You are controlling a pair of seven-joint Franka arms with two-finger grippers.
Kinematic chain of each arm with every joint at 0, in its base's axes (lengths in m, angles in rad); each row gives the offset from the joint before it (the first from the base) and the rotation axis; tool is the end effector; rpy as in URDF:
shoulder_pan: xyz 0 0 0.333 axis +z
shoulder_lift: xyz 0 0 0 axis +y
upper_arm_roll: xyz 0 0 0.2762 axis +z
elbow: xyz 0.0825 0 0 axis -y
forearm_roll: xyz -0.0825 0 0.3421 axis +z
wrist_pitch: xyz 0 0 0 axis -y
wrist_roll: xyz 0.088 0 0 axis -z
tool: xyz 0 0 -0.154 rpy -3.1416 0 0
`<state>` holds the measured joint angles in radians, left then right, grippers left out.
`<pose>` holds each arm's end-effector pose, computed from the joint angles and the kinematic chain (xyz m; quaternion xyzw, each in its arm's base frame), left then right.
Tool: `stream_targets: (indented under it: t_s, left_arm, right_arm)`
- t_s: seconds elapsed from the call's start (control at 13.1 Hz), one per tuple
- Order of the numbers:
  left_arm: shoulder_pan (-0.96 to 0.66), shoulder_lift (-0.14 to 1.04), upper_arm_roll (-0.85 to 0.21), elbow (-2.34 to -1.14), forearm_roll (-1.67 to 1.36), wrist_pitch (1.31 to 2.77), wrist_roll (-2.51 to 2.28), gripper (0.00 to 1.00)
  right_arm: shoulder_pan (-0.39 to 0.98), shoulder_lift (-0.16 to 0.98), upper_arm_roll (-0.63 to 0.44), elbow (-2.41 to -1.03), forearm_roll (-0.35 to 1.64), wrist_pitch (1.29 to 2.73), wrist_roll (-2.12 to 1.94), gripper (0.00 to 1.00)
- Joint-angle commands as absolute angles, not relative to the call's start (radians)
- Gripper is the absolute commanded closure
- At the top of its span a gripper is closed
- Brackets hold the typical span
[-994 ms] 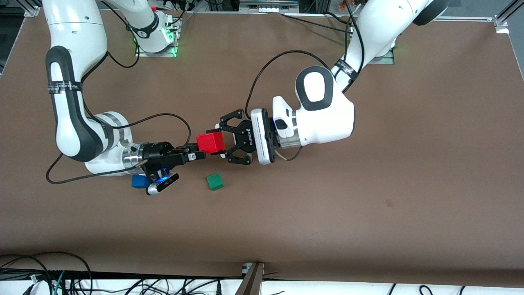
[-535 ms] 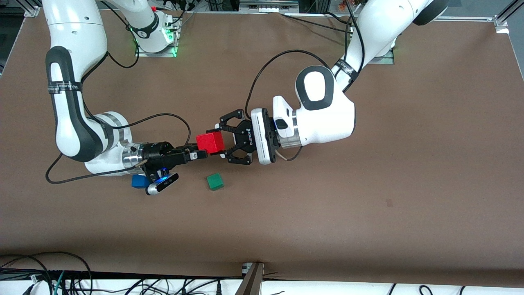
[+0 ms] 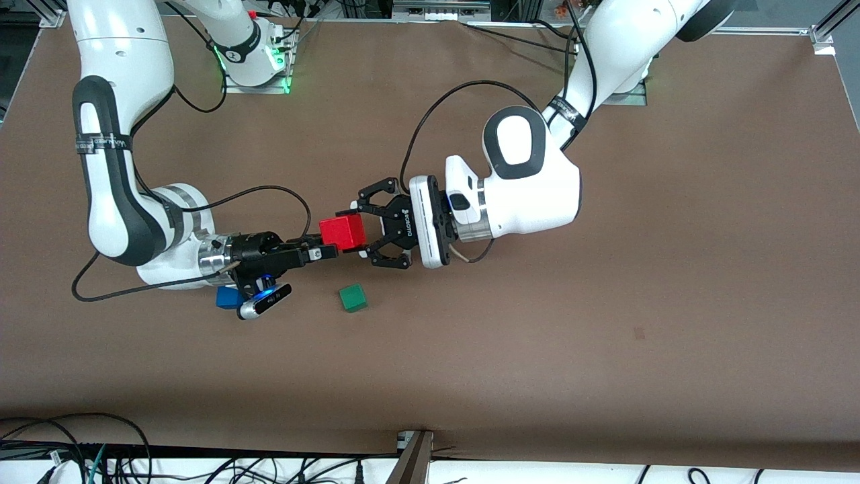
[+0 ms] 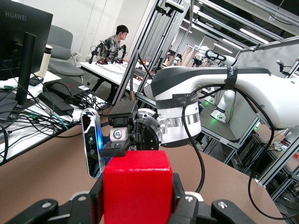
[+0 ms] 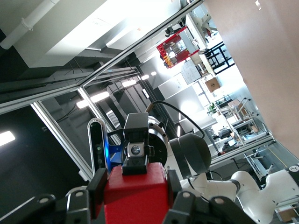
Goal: Pass red block to right arm, stack on blue
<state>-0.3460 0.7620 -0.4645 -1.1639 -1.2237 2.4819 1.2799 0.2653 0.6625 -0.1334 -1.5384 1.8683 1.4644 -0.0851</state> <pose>0.5838 -0.4844 0.4112 0.6858 -0.3823 0.3541 0.5081 0.6121 0.2581 0.3516 -0.6083 0.1417 0.2322 0.7456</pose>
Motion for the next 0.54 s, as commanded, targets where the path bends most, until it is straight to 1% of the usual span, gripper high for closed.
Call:
stream_targets:
  t_s: [0.0,0.38,0.46]
  left_arm:
    - [-0.350,0.775,-0.454,-1.152,-1.249,2.484,1.292,1.00]
    - [-0.348,0.775,-0.454,-1.152,-1.249,2.484,1.290,1.00]
    - [-0.348,0.775,-0.453,-1.152,-1.246,2.482,1.292,0.88]
  right_arm:
    - [0.204,0.646,-0.132,-1.526,1.861,1.424,-0.072,0.72]
    - [0.198,0.650,-0.132,-1.525,1.861,1.424,-0.072,0.75]
    - [0.198,0.650,-0.132,-1.525,1.861,1.424,-0.072,0.77]
